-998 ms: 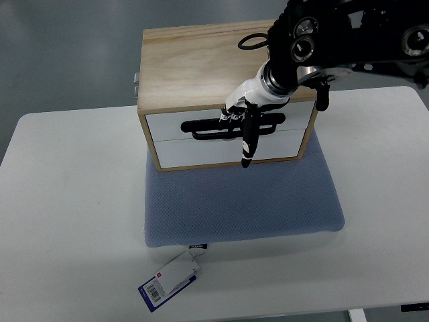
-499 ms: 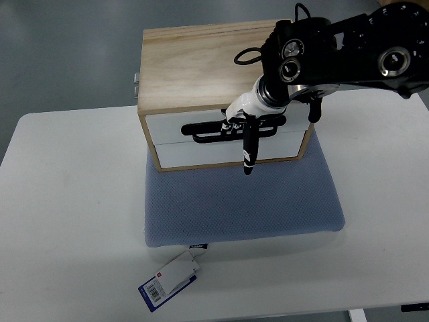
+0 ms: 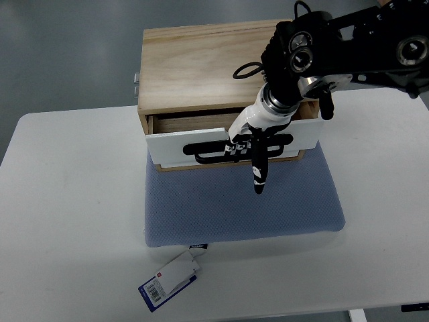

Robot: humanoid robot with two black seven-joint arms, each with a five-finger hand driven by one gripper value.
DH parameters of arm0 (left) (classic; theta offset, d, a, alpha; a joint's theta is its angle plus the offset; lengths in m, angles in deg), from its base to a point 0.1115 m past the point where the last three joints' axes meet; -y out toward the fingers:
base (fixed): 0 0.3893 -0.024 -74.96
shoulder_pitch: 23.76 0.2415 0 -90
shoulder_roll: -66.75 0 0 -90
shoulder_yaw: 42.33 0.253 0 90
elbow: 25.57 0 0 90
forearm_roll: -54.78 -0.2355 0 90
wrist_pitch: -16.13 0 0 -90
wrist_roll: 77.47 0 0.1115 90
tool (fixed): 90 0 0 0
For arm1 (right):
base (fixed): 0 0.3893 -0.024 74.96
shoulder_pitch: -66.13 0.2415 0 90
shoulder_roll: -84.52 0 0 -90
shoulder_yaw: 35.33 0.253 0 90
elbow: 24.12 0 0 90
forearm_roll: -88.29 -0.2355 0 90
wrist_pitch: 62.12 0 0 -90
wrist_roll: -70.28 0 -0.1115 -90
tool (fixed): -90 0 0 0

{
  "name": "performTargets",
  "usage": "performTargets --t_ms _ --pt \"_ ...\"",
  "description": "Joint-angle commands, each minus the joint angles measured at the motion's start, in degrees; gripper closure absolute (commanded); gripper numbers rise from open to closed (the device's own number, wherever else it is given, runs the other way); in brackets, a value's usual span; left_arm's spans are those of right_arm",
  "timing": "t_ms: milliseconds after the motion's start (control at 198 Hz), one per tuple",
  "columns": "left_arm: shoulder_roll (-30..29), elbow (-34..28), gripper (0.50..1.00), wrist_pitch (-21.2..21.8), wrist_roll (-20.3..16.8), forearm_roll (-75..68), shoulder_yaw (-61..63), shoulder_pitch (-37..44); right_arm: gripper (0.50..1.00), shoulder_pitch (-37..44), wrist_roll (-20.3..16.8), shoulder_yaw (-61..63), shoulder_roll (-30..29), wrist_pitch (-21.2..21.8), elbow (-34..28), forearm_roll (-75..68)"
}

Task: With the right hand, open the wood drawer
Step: 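Pull the upper drawer toward the robot with the right hand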

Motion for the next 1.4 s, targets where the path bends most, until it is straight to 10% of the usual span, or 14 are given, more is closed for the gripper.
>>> performTargets --t_ms 0,1396 --pt "0.0 0.0 0.5 0.0 0.0 0.0 0.0 0.0 0.556 0.9 0.2 0.1 0.7 1.9 -1.3 -0.1" --pt "0.0 0.0 0.5 0.0 0.0 0.0 0.0 0.0 0.556 4.0 0.9 1.4 3.6 5.8 -6.4 -5.0"
